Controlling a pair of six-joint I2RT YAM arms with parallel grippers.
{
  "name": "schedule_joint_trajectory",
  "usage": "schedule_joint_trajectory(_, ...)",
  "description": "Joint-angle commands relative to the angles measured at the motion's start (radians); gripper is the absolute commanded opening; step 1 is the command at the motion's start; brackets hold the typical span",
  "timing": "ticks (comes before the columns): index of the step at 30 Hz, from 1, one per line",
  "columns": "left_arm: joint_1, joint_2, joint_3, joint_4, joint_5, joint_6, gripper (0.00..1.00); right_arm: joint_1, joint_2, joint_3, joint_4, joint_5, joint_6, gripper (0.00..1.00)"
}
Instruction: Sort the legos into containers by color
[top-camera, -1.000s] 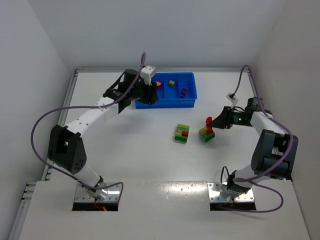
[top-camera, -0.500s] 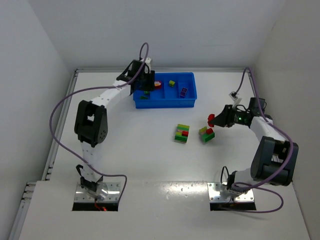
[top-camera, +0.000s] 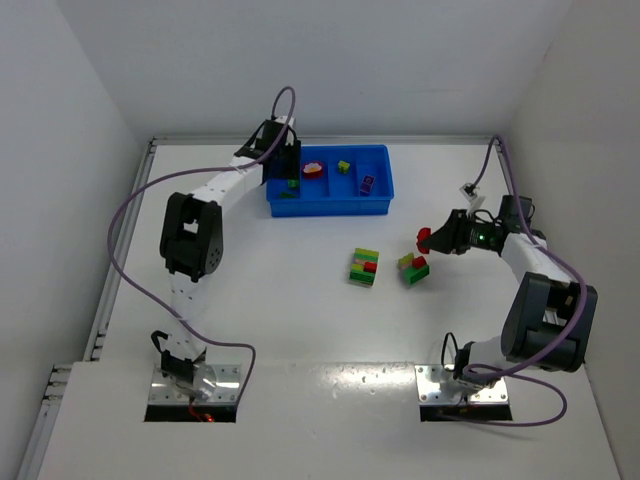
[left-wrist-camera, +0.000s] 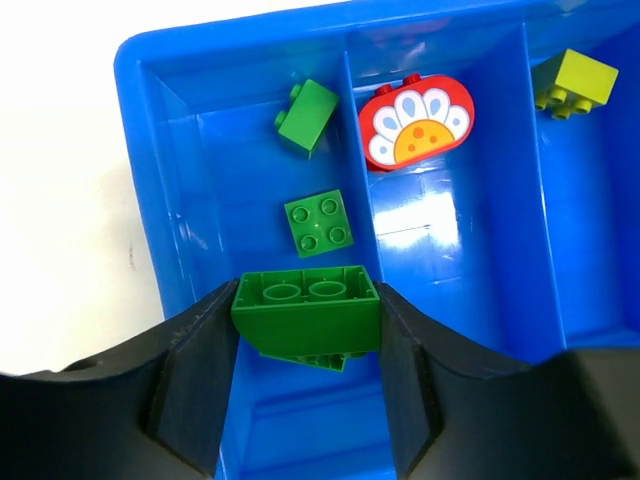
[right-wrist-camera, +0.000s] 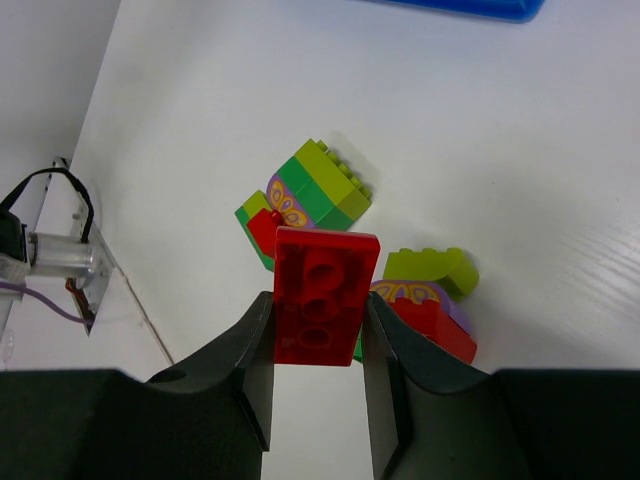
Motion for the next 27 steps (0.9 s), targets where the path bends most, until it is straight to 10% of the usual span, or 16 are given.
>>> schedule_joint_trajectory(1,0.004,0.005,0.039,0.015,-0.025,0.011,0.61,0.006,-0.004,0.004,0.021,-0.035,-0.024,0.0)
schedule_joint_trajectory(5,0.004,-0.004,0.039,0.015,-0.037,0.011,0.8,0.015,-0.017,0.004,0.031,-0.025,-0.024,0.0)
schedule_joint_trajectory(14,0.004,-0.172,0.016,-0.028,-0.056,-0.006,0.82,0.084,-0.038,0.111,0.013,0.01,-0.014,0.0)
schedule_joint_trajectory(27,0.204,-0.737,-0.462,0.101,0.656,-0.058,1.0,0.459,0.357,0.754,0.182,0.311,0.287,0.0)
